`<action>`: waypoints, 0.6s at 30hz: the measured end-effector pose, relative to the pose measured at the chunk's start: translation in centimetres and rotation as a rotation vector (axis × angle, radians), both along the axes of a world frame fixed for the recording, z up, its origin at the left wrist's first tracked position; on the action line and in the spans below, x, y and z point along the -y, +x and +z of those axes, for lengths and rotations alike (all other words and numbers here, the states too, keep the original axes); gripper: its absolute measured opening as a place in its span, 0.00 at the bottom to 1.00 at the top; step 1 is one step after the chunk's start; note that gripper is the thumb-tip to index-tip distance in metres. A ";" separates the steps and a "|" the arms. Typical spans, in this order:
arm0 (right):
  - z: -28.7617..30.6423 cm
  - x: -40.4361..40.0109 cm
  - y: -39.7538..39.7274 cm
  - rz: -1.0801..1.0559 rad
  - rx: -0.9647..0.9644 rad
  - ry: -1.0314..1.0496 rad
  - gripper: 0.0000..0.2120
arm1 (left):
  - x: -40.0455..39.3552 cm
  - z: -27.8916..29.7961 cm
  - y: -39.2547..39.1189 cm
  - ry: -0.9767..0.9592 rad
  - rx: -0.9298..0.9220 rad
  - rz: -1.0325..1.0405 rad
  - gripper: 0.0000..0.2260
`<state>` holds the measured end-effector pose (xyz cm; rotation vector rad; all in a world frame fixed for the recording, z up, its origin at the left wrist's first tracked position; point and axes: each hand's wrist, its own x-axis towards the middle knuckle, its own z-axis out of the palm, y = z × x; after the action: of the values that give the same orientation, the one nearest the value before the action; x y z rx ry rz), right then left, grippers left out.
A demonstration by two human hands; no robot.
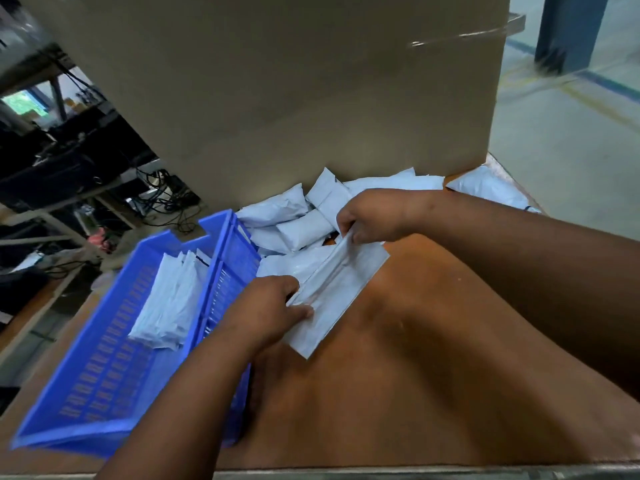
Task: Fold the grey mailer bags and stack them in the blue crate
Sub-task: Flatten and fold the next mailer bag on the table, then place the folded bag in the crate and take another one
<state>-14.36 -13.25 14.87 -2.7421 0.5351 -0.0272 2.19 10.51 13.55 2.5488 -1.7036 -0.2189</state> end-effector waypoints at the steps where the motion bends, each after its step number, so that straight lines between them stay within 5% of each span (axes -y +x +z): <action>1: 0.8 0.0 1.6 0.008 0.012 -0.023 0.07 | -0.6 0.6 0.9 -0.003 -0.006 0.025 0.23; 11: 10.0 -4.0 18.9 0.228 0.160 -0.273 0.09 | -8.9 6.8 11.4 -0.248 -0.013 0.215 0.23; 15: 11.8 -7.4 27.7 0.303 0.071 -0.462 0.12 | -12.1 7.0 16.2 -0.236 0.206 0.353 0.19; 18: 12.0 -10.6 33.1 0.330 0.093 -0.468 0.15 | -13.6 5.4 20.2 -0.168 0.204 0.437 0.18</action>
<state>18.78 -2.63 26.89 -3.2273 0.0434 -0.2238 22.41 24.12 18.99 2.8011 -1.1076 0.2056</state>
